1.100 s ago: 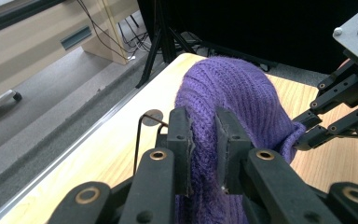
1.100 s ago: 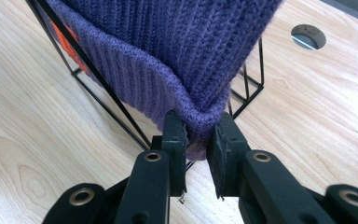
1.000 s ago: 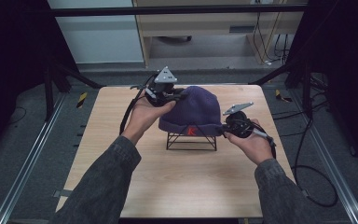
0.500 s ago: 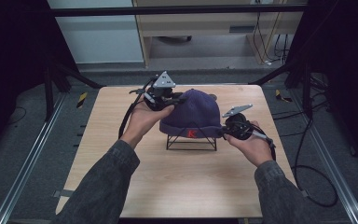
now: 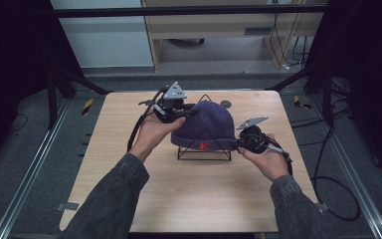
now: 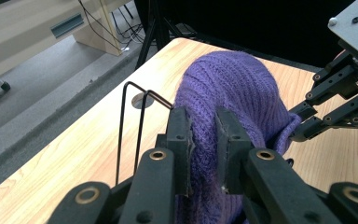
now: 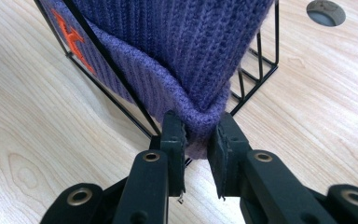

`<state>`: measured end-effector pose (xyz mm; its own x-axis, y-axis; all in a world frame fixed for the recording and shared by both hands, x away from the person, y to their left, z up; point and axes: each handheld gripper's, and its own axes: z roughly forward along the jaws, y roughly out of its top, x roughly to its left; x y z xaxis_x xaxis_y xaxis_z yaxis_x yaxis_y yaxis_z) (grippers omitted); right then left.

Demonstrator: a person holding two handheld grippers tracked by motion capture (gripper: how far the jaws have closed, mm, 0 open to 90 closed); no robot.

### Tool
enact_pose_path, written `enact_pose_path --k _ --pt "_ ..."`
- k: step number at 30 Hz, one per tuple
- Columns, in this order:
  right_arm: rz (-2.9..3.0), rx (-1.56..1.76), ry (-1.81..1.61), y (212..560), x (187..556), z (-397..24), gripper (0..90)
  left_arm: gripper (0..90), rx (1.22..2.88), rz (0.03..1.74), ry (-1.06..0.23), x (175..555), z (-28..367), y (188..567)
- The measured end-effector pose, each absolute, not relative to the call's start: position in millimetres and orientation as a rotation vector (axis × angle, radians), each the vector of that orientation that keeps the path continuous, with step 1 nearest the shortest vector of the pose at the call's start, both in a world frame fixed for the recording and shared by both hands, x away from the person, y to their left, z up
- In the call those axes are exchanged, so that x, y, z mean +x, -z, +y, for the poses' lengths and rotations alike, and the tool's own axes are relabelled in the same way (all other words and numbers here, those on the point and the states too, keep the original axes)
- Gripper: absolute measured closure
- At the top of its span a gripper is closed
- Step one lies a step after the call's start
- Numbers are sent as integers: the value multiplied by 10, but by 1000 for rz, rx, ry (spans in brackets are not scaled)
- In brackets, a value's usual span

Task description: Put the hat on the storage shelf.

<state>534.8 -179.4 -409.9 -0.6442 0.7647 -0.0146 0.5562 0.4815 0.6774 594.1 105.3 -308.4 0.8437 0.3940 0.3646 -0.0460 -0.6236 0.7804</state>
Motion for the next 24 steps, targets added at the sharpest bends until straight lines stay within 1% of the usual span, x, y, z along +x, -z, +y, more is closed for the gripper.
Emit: enact_pose_path --k 5,14,24 --pt "2421 1128 -927 4155 5349 -1788 762 778 2159 265 -637 5953 1084 3179" --pt "2429 1145 -916 4216 5361 -1775 755 779 2175 249 -646 5931 1074 3208" --pt "2446 1127 -857 4297 5384 -1732 756 778 2172 255 -619 5915 1121 3349"
